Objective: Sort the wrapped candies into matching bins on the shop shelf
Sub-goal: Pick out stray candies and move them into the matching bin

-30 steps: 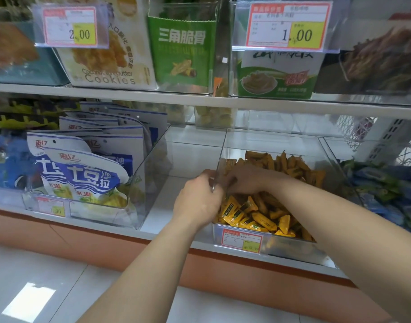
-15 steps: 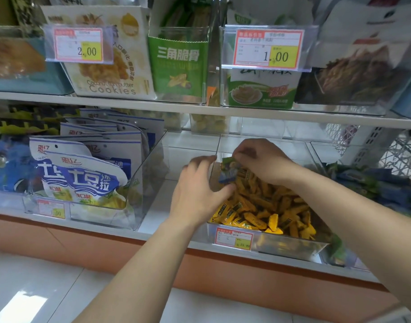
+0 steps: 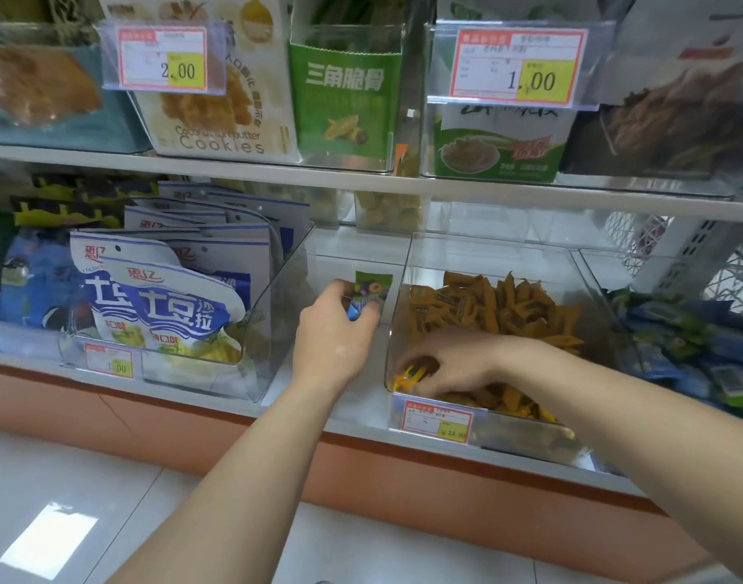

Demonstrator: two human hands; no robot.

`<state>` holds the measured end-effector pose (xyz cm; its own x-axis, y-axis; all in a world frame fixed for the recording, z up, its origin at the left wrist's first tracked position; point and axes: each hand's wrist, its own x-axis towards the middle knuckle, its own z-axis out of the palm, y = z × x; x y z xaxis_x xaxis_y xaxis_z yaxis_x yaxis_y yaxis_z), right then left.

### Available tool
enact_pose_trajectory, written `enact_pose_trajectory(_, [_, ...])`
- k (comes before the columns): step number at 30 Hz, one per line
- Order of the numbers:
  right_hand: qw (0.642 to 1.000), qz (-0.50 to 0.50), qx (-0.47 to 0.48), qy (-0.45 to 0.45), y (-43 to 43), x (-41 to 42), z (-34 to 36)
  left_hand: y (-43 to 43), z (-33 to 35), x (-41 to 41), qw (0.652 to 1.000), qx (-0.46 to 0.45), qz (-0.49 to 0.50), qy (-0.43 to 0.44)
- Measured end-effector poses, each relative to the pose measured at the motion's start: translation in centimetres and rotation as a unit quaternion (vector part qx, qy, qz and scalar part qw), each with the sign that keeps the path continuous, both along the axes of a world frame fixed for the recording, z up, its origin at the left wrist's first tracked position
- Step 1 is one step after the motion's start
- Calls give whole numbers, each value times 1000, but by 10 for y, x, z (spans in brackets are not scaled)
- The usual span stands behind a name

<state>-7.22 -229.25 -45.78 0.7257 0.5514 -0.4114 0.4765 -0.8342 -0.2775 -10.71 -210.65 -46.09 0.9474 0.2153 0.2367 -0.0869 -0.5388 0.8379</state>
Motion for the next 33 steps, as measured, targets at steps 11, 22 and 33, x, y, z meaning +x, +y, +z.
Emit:
enact_pose_trajectory(11, [931, -64, -240, -268, -27, 27, 20, 4, -2, 0, 998, -14, -50, 19])
enact_pose_trajectory(22, [997, 31, -52, 40, -9, 23, -1, -3, -1, -3, 994, -31, -99, 32])
enact_pose_trajectory(33, [999, 50, -15, 4, -16, 24, -1, -1, -2, -4, 994, -31, -102, 31])
